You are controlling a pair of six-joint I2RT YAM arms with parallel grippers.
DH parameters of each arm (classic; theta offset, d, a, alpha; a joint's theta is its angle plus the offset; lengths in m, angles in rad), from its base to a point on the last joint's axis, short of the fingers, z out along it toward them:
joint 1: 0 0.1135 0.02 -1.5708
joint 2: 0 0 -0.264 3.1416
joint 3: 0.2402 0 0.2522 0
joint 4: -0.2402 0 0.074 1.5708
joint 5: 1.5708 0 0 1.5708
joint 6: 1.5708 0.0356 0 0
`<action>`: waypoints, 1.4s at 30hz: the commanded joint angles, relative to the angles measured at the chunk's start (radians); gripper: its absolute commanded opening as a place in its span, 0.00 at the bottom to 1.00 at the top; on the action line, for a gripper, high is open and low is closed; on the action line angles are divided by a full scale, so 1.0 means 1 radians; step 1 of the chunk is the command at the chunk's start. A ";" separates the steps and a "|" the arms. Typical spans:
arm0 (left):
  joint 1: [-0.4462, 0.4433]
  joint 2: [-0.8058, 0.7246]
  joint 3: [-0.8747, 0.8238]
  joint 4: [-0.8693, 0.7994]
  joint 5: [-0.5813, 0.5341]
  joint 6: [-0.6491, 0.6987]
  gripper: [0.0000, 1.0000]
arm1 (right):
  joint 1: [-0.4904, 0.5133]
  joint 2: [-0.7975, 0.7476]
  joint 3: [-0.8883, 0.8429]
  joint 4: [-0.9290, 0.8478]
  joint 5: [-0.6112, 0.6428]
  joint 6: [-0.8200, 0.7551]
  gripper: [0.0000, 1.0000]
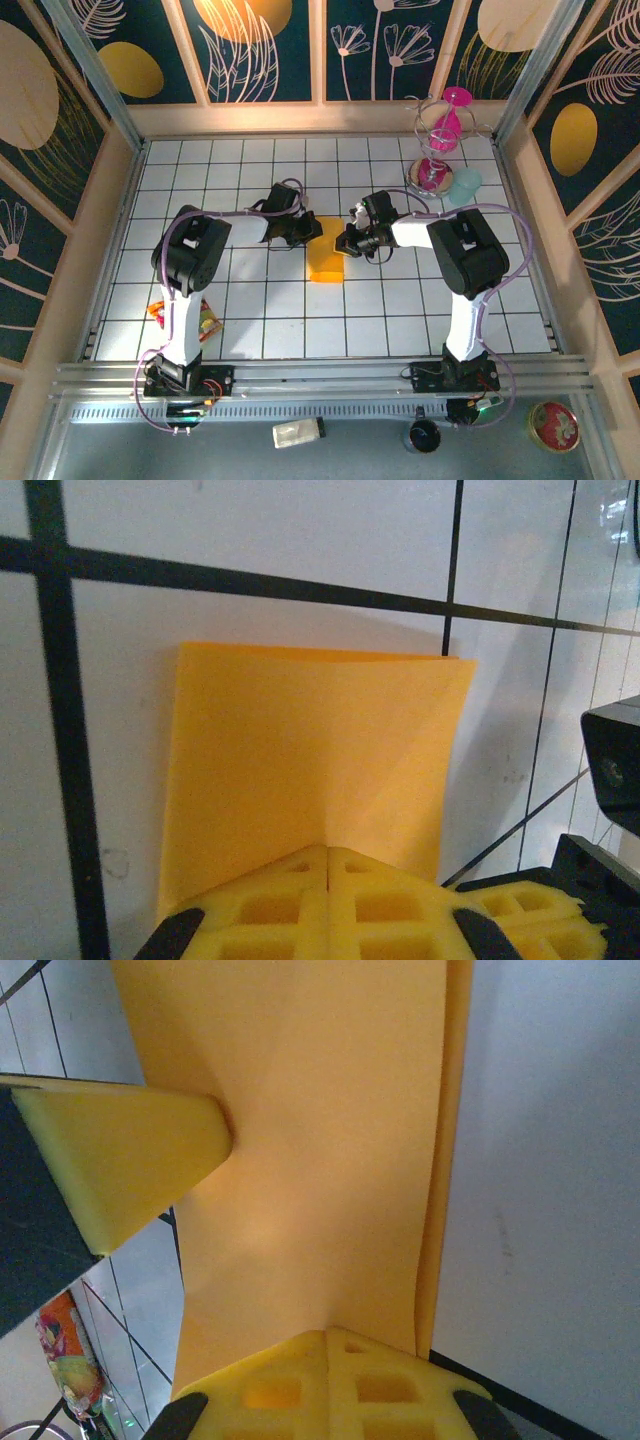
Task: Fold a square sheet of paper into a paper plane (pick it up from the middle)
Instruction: First fold the square sheet of paper in half at the center of the table.
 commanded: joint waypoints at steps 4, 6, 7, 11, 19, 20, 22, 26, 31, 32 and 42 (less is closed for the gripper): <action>0.104 0.056 0.041 -0.073 -0.078 0.082 0.05 | 0.033 0.228 -0.104 -0.223 0.419 -0.067 0.00; 0.135 0.076 0.077 -0.093 -0.085 0.106 0.05 | 0.034 0.229 -0.100 -0.228 0.423 -0.074 0.00; 0.146 0.084 0.098 -0.105 -0.086 0.121 0.05 | 0.035 0.231 -0.098 -0.229 0.427 -0.076 0.00; 0.152 0.060 0.187 -0.199 -0.079 0.183 0.05 | 0.034 0.227 -0.096 -0.235 0.431 -0.077 0.00; 0.068 -0.076 0.136 -0.175 -0.034 0.157 0.05 | 0.045 0.225 -0.080 -0.250 0.431 -0.073 0.00; 0.048 -0.069 0.130 -0.158 -0.026 0.144 0.05 | 0.045 0.225 -0.080 -0.251 0.433 -0.074 0.00; 0.015 -0.046 0.114 -0.107 0.004 0.108 0.05 | 0.045 0.225 -0.082 -0.254 0.434 -0.074 0.00; 0.000 0.009 0.104 -0.050 0.021 0.060 0.05 | 0.045 0.227 -0.083 -0.257 0.434 -0.075 0.00; 0.008 0.055 0.130 -0.086 -0.037 0.089 0.04 | 0.046 0.227 -0.083 -0.258 0.436 -0.078 0.00; 0.015 0.065 0.130 -0.089 -0.052 0.090 0.04 | 0.045 0.226 -0.084 -0.258 0.436 -0.078 0.00; 0.156 0.125 0.170 -0.173 -0.175 0.177 0.04 | 0.045 0.226 -0.090 -0.262 0.458 -0.086 0.00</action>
